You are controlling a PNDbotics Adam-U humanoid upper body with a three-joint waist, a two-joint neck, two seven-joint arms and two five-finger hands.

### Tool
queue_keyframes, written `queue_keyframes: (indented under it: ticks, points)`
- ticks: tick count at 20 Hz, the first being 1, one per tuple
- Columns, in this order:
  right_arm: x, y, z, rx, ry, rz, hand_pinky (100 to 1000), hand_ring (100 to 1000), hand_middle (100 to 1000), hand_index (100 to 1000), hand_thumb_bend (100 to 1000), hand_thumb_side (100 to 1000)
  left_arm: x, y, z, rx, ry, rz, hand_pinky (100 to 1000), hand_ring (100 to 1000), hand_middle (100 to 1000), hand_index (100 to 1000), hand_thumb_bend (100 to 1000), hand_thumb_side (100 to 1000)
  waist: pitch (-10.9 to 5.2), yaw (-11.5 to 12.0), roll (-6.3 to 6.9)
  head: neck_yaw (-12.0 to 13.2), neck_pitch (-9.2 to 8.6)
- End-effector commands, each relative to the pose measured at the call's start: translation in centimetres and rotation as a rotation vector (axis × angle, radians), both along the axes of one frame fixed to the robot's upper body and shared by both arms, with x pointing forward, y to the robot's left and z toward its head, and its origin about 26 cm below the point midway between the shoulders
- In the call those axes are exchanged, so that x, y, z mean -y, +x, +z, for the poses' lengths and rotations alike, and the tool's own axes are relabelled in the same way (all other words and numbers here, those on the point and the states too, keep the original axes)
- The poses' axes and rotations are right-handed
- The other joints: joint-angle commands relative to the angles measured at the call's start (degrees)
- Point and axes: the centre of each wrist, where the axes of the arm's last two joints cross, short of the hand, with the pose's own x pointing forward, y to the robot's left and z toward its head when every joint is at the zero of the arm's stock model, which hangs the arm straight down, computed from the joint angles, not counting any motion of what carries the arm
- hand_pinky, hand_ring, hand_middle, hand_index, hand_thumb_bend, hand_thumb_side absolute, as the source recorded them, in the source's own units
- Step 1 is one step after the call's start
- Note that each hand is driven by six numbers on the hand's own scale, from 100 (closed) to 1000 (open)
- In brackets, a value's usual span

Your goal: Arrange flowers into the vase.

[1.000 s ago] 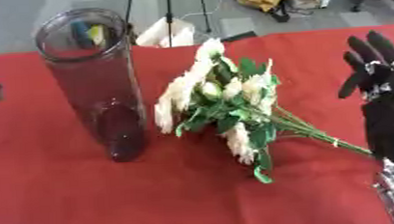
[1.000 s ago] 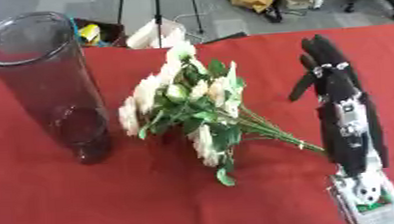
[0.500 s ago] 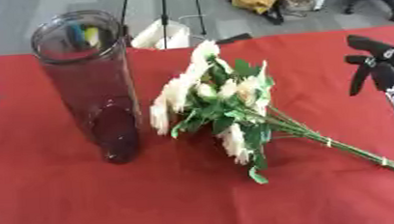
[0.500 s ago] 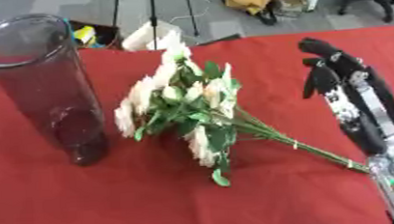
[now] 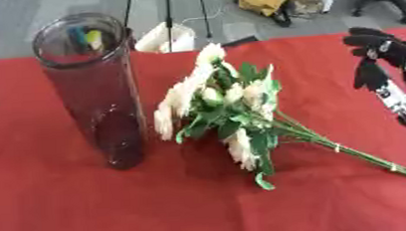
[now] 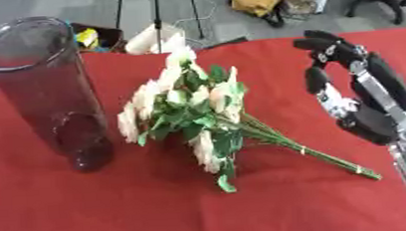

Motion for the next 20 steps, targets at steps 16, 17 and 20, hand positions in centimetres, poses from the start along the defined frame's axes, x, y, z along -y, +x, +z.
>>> queue_keyframes:
  ticks: [16,17,20]
  points:
    - [-3.0,0.5,-0.5,-0.236,-0.315,-0.133,1000,1000,660,1000,575,882,0.4,-0.4,0.6,0.026,0.027,-0.029,610,490,674,796,158,1000,-1.18,0.7,-0.34,-0.9,-0.73]
    - [-3.2,0.5,-0.6,-0.255,-0.319,-0.126,1000,1000,667,1000,585,870,0.4,-0.4,0.6,0.025,0.027,-0.029,610,490,673,796,158,1000,-1.14,0.7,-0.34,-0.9,-0.78]
    - [-3.2,0.5,-0.6,-0.296,-0.331,-0.115,1000,1000,667,1000,587,865,0.4,-0.4,0.6,0.024,0.026,-0.027,610,490,673,795,158,1000,-1.06,0.7,-0.30,-0.9,-0.74]
